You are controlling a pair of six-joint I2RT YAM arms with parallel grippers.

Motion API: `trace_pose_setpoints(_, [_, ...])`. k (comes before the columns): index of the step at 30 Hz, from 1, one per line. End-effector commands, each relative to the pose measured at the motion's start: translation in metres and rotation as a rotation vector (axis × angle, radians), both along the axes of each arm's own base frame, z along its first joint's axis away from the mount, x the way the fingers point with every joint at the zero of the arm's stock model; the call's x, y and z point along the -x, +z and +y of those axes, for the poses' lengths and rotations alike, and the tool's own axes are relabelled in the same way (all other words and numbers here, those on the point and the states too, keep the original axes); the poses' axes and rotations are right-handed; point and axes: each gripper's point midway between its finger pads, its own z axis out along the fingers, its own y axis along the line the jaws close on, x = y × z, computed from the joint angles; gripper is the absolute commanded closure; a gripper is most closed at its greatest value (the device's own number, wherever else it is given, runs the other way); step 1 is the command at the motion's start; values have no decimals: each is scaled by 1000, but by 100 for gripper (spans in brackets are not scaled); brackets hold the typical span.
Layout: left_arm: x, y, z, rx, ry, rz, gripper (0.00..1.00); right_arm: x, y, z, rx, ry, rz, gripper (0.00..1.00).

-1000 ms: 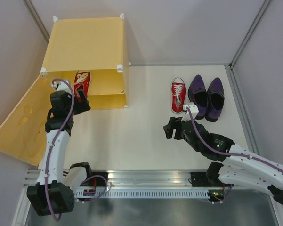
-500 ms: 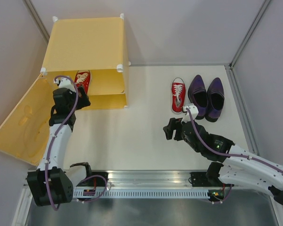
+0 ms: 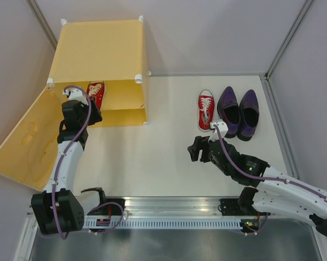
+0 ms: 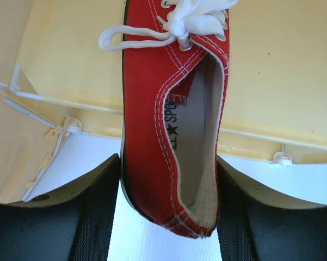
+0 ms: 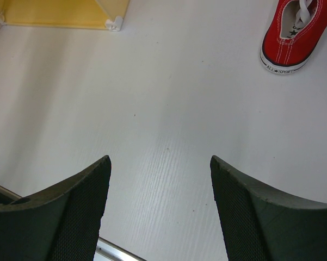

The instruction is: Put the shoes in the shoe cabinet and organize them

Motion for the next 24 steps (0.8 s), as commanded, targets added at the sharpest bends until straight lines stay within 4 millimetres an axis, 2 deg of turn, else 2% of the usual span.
trace_pose_setpoints(1, [-18,34,-3,-23,-42,-107,57,-3,2,1,-9,-7,-14,22])
trace_pose_setpoints(5, [-26,49,-2,-27,-38,-148,74,-3,3,0,-4,-10,-16,22])
trace_pose_setpoints(10, [-42,63,-1,-21,-33,-184,80,-5,5,-4,10,-22,-29,22])
trace_pose_setpoints(18, [-68,73,-1,0,-40,-235,82,-7,5,-7,28,-31,-36,22])
trace_pose_setpoints(24, [-77,74,-4,11,-50,-265,79,-8,3,-11,37,-46,-39,22])
